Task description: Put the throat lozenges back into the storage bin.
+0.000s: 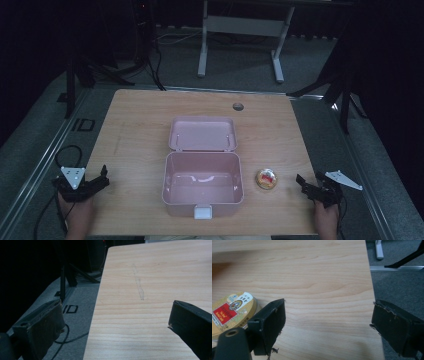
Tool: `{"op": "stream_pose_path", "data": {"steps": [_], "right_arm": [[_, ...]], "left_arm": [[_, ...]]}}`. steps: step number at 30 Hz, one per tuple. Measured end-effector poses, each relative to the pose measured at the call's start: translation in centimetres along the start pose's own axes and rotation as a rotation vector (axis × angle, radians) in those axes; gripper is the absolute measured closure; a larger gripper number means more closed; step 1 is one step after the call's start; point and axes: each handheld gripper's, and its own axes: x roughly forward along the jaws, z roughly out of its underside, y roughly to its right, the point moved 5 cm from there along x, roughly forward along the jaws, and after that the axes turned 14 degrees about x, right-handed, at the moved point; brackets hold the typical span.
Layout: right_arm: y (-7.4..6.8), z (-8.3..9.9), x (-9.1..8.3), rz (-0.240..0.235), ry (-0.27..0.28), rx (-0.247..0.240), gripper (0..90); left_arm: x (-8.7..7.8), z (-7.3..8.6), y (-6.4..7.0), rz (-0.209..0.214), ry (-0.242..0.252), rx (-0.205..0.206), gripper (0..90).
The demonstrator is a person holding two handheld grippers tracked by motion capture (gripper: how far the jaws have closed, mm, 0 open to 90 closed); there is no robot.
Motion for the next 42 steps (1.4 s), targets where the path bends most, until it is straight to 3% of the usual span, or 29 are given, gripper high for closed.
{"op": "stream_pose_path", "data": {"steps": [6,7,10,11,15,16,18,19,20,21,22,23,24,25,27,28,30,31,32,34,35,37,41,42], "right_arm": [[0.0,0.2,0.4,-0.058,-0.080,-0.001,11.7],[-0.1,0.2,0.5,-0.094,-0.112,-0.029,11.7],[0.1,0.3,0.6,-0.114,-0.166,-0.084,12.8],[-0.1,0.4,0.5,-0.172,-0.209,-0.090,13.4],[-0.4,0.4,0.3,-0.203,-0.255,-0.137,13.6],[-0.8,0.4,0.1,-0.221,-0.292,-0.189,13.5],[-0.9,0.4,0.0,-0.226,-0.309,-0.212,13.5],[-1.4,0.4,-0.2,-0.254,-0.359,-0.251,13.2],[-1.4,0.4,-0.2,-0.254,-0.359,-0.251,13.2],[-1.9,0.5,-0.4,-0.275,-0.403,-0.299,13.2],[-1.9,0.5,-0.4,-0.275,-0.403,-0.299,13.2],[-2.4,0.7,-0.5,-0.289,-0.480,-0.379,13.2],[-2.4,0.7,-0.5,-0.289,-0.480,-0.379,13.2],[-2.8,0.7,-0.7,-0.272,-0.555,-0.476,13.5],[-2.9,0.7,-0.7,-0.269,-0.577,-0.498,13.9],[-3.4,0.6,-0.9,-0.276,-0.651,-0.561,14.5],[-3.5,0.5,-0.9,-0.279,-0.672,-0.585,14.5],[-3.8,0.5,-1.0,-0.273,-0.708,-0.621,14.5],[-4.1,0.4,-1.1,-0.255,-0.762,-0.688,14.6],[-4.2,0.4,-1.1,-0.250,-0.784,-0.712,14.6],[-4.6,0.2,-1.0,-0.236,-0.830,-0.765,14.5],[-4.7,0.1,-0.9,-0.230,-0.841,-0.789,14.6],[-5.1,-0.2,-0.6,-0.160,-0.985,-0.864,14.6],[-5.1,-0.2,-0.6,-0.160,-0.985,-0.864,14.6]], "left_arm": [[-0.1,0.0,-0.1,0.025,0.023,-0.018,0.4],[-0.1,0.0,-0.1,0.040,0.028,-0.024,0.4],[-0.3,0.0,-0.1,0.060,0.048,-0.036,0.4],[-0.4,0.0,-0.2,0.078,0.069,-0.049,0.4],[-0.3,0.0,-0.2,0.091,0.066,-0.056,0.4],[-0.3,0.0,-0.2,0.095,0.062,-0.054,0.4],[-0.3,0.0,-0.1,0.094,0.064,-0.052,0.4],[-0.3,0.0,-0.1,0.093,0.065,-0.051,0.4],[-0.3,0.0,-0.2,0.092,0.066,-0.053,0.4],[-0.3,0.0,-0.2,0.093,0.066,-0.053,0.4],[-0.3,0.0,-0.2,0.092,0.065,-0.056,0.4],[-0.3,0.0,-0.2,0.090,0.065,-0.056,0.4],[-0.3,0.0,-0.2,0.091,0.065,-0.053,0.4],[-0.3,0.0,-0.1,0.088,0.066,-0.048,0.4],[-0.3,0.0,-0.1,0.088,0.064,-0.044,0.4],[-0.3,0.0,0.0,0.076,0.055,-0.036,0.4],[-0.3,-0.1,0.1,0.072,0.055,-0.025,0.4],[-0.3,-0.1,0.1,0.070,0.057,-0.023,0.4],[-0.3,-0.1,0.1,0.071,0.057,-0.021,0.4],[-0.3,-0.1,0.1,0.069,0.059,-0.024,0.4],[-0.3,-0.1,0.1,0.072,0.059,-0.024,0.4],[-0.3,-0.1,0.1,0.070,0.060,-0.023,0.4],[-0.3,-0.1,0.2,0.071,0.057,-0.006,0.4],[-0.3,-0.1,0.2,0.071,0.057,-0.006,0.4]]}}
